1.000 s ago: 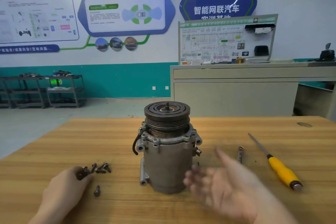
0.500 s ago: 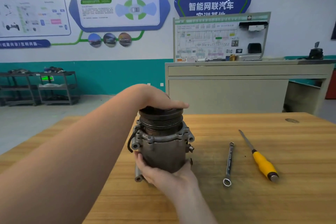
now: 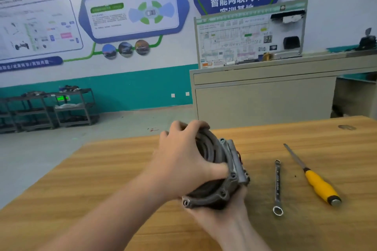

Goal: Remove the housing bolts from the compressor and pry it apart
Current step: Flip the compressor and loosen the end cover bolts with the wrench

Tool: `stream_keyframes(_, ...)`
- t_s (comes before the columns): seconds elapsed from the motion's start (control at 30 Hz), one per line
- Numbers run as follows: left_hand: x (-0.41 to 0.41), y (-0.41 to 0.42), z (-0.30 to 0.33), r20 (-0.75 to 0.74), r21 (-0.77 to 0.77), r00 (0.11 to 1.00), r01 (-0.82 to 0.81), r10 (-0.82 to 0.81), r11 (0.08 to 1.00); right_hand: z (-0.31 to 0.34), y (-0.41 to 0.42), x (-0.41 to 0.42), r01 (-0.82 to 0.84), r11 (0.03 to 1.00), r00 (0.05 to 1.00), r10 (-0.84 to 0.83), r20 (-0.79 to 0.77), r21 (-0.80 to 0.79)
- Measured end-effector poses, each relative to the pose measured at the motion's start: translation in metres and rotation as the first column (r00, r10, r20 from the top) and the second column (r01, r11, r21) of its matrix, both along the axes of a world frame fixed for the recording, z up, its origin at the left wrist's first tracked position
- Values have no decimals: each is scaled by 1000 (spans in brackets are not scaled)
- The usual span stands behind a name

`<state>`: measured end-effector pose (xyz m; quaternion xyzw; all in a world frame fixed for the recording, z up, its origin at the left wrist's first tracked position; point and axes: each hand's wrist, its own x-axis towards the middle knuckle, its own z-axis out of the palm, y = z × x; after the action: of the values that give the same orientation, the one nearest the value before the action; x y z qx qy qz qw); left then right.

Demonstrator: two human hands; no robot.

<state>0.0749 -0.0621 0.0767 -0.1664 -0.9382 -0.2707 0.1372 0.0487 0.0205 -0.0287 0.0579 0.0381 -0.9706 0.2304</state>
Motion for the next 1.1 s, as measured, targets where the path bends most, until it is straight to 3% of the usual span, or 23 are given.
stream_keyframes(0.07,7,-6,-21,-69,233,998,20,-4,972,-6,20,-7,155,985,988,-152,-36,75)
stream_keyframes(0.17,1,-1,-56,-63,580,997,7,36,814,-9,29,-6,281,946,955,-260,-141,160)
stream_keyframes(0.2,-3,3,-65,-22,708,999,-5,29,706,-9,40,-8,303,934,948,-274,-165,189)
stream_keyframes(0.27,-13,15,-80,58,917,996,-25,-70,399,-8,54,-10,408,887,909,-371,-192,215)
stream_keyframes(0.33,-23,28,-95,107,987,978,-82,-179,141,-10,62,-12,528,808,848,-484,-218,260)
stream_keyframes(0.37,-27,35,-100,123,992,968,-115,-220,48,-11,67,-12,575,767,817,-520,-248,284)
stream_keyframes(0.43,-32,46,-107,161,982,938,-184,-308,-45,-10,74,-10,665,684,746,-586,-317,300)
stream_keyframes(0.53,-38,51,-116,186,980,881,-199,-436,17,-10,81,-6,752,566,659,-642,-393,336)
stream_keyframes(0.63,-42,45,-124,279,940,867,-160,-412,300,-16,91,-7,823,454,567,-684,-458,341)
stream_keyframes(0.7,-48,38,-135,356,814,881,-129,-311,566,-21,97,-10,860,398,510,-709,-487,320)
stream_keyframes(0.73,-50,34,-139,369,752,887,-109,-278,651,-21,97,-11,863,381,503,-712,-489,332)
stream_keyframes(0.83,-56,23,-150,399,622,899,-123,-178,773,-26,96,-16,879,328,470,-718,-514,345)
stream_keyframes(0.93,-62,19,-136,338,561,941,-174,-33,809,-30,94,-20,900,228,417,-695,-585,371)
stream_keyframes(1.0,-58,19,-112,153,632,988,-84,-18,770,-30,91,-20,908,181,397,-659,-639,378)
stream_keyframes(1.1,-50,19,-81,-30,773,950,220,-311,595,-28,77,-16,912,29,360,-531,-767,408)
